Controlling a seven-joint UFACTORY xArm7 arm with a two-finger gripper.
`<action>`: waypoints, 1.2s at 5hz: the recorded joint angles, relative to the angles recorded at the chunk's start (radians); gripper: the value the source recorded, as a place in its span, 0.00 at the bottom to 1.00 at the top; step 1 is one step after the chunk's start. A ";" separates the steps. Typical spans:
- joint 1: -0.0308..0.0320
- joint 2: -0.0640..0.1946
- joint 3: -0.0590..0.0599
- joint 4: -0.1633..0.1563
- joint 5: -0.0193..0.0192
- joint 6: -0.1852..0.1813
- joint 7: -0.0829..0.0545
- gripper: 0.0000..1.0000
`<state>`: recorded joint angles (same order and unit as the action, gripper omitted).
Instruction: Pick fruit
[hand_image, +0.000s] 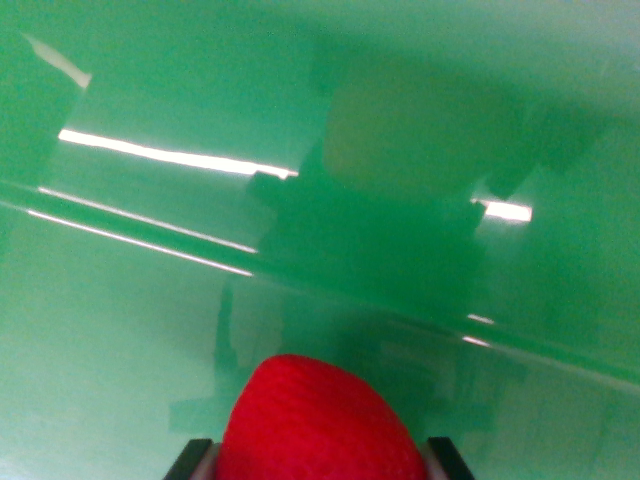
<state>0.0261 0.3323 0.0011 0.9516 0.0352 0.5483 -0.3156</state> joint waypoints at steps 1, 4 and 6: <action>0.0001 -0.010 0.000 0.014 -0.0005 0.024 0.001 1.00; 0.0001 -0.023 0.000 0.031 -0.0011 0.054 0.001 1.00; 0.0002 -0.037 -0.001 0.051 -0.0018 0.088 0.002 1.00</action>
<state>0.0263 0.2953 0.0004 1.0028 0.0334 0.6364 -0.3132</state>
